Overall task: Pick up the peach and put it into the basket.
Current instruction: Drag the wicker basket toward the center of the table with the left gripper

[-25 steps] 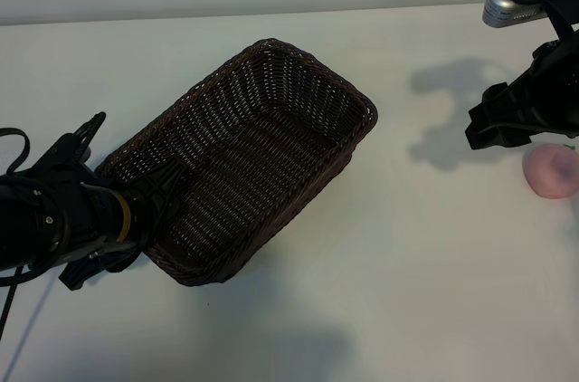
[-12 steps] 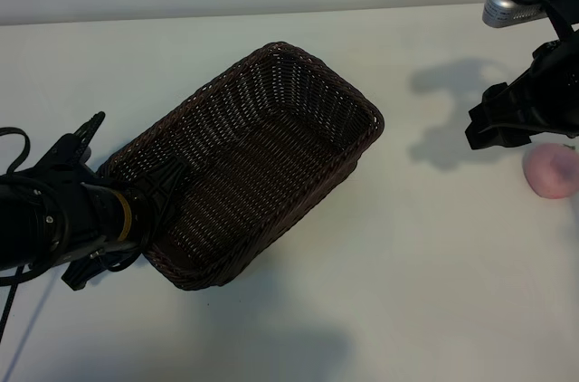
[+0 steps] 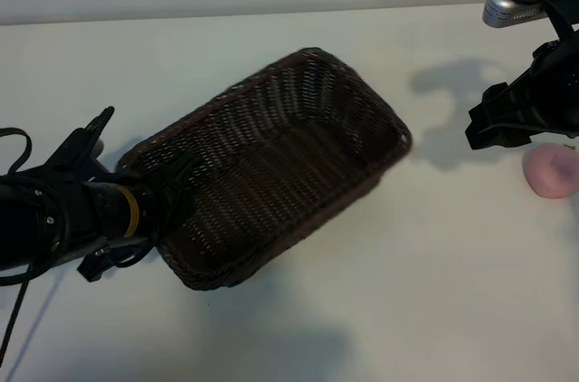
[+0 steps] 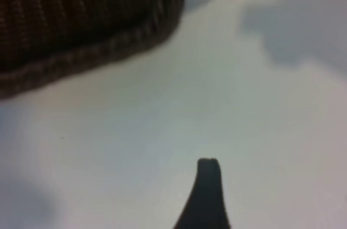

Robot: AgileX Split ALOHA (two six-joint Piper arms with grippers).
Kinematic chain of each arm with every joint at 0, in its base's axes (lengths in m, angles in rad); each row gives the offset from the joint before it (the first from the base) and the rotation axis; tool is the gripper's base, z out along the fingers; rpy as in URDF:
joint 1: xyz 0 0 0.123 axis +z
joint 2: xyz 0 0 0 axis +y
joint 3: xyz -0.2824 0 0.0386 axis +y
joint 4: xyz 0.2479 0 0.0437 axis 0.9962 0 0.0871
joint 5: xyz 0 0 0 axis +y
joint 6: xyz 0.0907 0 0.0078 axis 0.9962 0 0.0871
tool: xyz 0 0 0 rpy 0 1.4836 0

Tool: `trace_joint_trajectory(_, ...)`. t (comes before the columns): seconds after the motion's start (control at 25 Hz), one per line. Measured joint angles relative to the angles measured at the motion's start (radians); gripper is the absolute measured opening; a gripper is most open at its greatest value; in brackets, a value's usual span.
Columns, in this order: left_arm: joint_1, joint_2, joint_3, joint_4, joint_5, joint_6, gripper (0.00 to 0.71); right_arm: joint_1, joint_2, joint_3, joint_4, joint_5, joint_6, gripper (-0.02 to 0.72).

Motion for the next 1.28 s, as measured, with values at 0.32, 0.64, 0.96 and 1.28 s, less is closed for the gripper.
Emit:
trace_joint_trajectory(0.32, 0.017, 0.0, 0.005, 0.014, -0.1, 0.002, 0.346, 0.0, 0.0, 0.0, 0.0, 0.001, 0.0, 0.595)
trace_joint_trajectory(0.64, 0.084, -0.034, 0.01, 0.037, -0.213, 0.047, 0.343, 0.0, 0.0, 0.0, -0.001, 0.003, 0.0, 0.595)
trace_joint_trajectory(0.96, 0.139, -0.105, 0.01, 0.04, -0.229, 0.068, 0.343, 0.0, 0.0, 0.0, -0.001, 0.004, 0.0, 0.595)
trace_joint_trajectory(1.28, 0.182, -0.113, -0.007, 0.1, -0.269, 0.078, 0.343, 0.0, 0.0, 0.0, -0.001, 0.004, 0.0, 0.595)
